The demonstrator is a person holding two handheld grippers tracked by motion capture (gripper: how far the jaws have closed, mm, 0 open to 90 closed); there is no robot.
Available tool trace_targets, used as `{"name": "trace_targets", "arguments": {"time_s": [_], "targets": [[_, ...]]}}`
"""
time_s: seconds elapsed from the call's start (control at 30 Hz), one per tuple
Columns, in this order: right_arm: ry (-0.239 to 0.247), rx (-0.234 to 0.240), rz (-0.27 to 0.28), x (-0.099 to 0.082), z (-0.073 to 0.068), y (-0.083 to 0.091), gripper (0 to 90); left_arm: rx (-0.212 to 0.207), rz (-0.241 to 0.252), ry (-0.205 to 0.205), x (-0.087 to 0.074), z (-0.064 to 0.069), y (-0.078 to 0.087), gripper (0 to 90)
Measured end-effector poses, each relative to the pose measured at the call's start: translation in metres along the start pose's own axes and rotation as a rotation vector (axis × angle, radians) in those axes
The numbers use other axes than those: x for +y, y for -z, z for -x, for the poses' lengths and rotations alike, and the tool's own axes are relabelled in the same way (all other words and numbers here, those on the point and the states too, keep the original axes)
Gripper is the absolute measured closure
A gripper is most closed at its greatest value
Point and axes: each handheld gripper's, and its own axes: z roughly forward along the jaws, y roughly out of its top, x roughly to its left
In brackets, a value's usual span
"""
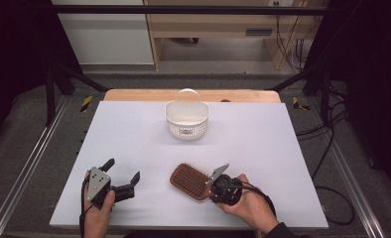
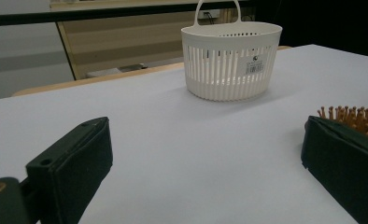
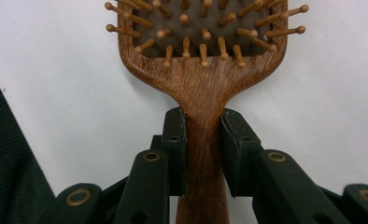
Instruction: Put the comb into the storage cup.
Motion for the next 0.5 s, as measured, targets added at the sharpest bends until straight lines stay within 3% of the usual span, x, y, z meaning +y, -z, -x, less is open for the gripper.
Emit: {"name": "trace_targets", "arguments": {"time_s": [0.1,0.2,0.23,0.27,0.3,0.33,0.4,0.5], "targets": [[-0.017,-0.008,0.064,0.0,0.002,0.003,73.0,-0.005,0.013,0.015,0.001,0.0,0.002,2.5],[-0.018,-0.026,0.13,0.001,0.004,0.008,73.0,-0.035,0.031,0.023,0.004,0.002,0.003,2.5],[-0.02,-0.031,0.159,0.002,0.005,0.01,73.0,-0.051,0.04,0.034,0.005,0.003,0.003,2.4],[-0.028,-0.037,0.221,0.003,0.007,0.014,73.0,-0.071,0.047,0.05,0.006,0.004,0.003,2.5],[-0.028,-0.037,0.221,0.003,0.007,0.014,73.0,-0.094,0.054,0.061,0.008,0.006,0.002,2.5],[-0.04,-0.044,0.286,0.003,0.01,0.017,73.0,-0.118,0.062,0.071,0.011,0.008,0.0,2.6],[-0.044,-0.051,0.314,0.004,0.011,0.018,73.0,-0.155,0.068,0.068,0.019,0.013,-0.005,2.6],[-0.06,-0.066,0.412,0.006,0.015,0.02,72.9,-0.215,0.097,0.113,0.034,0.022,-0.011,2.4]]}}
